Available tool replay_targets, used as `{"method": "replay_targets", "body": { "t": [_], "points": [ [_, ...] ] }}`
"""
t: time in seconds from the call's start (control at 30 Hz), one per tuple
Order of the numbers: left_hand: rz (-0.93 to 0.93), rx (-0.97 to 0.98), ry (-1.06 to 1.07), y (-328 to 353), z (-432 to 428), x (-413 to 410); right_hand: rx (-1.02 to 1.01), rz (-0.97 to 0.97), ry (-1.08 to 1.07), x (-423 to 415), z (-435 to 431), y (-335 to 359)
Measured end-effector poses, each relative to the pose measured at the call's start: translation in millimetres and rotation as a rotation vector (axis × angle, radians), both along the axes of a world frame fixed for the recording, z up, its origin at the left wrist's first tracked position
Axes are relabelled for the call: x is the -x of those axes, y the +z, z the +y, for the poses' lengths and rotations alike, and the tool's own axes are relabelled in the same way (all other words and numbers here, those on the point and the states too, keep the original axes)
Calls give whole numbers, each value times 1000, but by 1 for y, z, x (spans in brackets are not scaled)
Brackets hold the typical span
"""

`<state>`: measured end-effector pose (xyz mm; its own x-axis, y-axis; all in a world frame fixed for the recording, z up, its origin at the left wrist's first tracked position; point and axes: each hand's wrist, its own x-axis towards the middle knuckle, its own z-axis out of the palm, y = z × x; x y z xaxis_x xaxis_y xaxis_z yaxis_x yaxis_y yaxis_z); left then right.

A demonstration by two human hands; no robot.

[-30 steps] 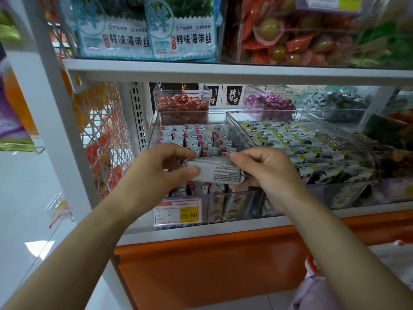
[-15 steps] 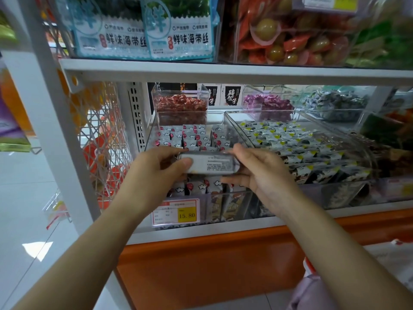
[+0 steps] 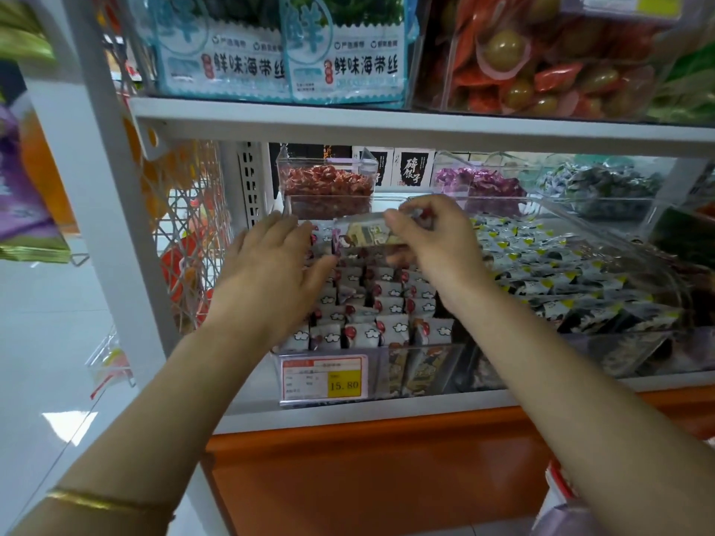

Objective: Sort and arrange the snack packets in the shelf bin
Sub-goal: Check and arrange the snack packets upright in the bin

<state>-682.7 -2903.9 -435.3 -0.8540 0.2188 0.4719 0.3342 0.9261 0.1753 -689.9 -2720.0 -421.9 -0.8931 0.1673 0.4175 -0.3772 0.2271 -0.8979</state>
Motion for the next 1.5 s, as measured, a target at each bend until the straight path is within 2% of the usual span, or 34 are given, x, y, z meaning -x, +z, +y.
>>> {"method": "replay_targets", "body": {
  "t": [0.07, 0.17, 0.33, 0.43, 0.63, 0.73, 0.77, 0.87, 0.9, 0.97, 1.1, 1.2, 1.27, 1.33, 1.5],
  "points": [
    [-74, 85, 20, -6, -5, 9, -72, -26, -7, 23, -5, 5],
    [-124, 41, -11, -12, -7, 14, -194, 26, -34, 56, -15, 11],
    [-121, -42, -40, -17, -7, 16, -542, 77, -58, 97, -32, 16],
    [-122, -78, -55, -18, -8, 16, -793, 18, -10, 113, -43, 12],
    [-120, -123, -72, -20, -6, 16, -966, -125, 112, 129, -51, 3],
    [-120, -129, -73, -20, -5, 16, -1142, -212, 187, 131, -50, -9],
    [-119, -129, -73, -21, -5, 16, -1139, -196, 176, 133, -48, -9],
    [-113, -133, -73, -22, -4, 17, -888, -124, 105, 140, -45, -1],
    [-111, -135, -74, -22, -4, 16, -868, -96, 64, 143, -44, 2],
    [-109, -141, -74, -22, -4, 16, -959, -55, 23, 151, -43, 3],
    [-104, -146, -79, -23, -5, 17, -1205, -95, -44, 159, -52, -8],
    [-95, -149, -84, -23, -5, 18, -1212, -34, -74, 160, -58, -11],
    [-90, -154, -83, -24, -5, 18, -1106, -21, -31, 158, -56, -4],
    [-92, -160, -82, -24, -5, 18, -905, -16, -33, 152, -50, 5],
    [-77, -186, -76, -21, -6, 16, -413, 168, -188, 103, -30, 19]
  ]
}}
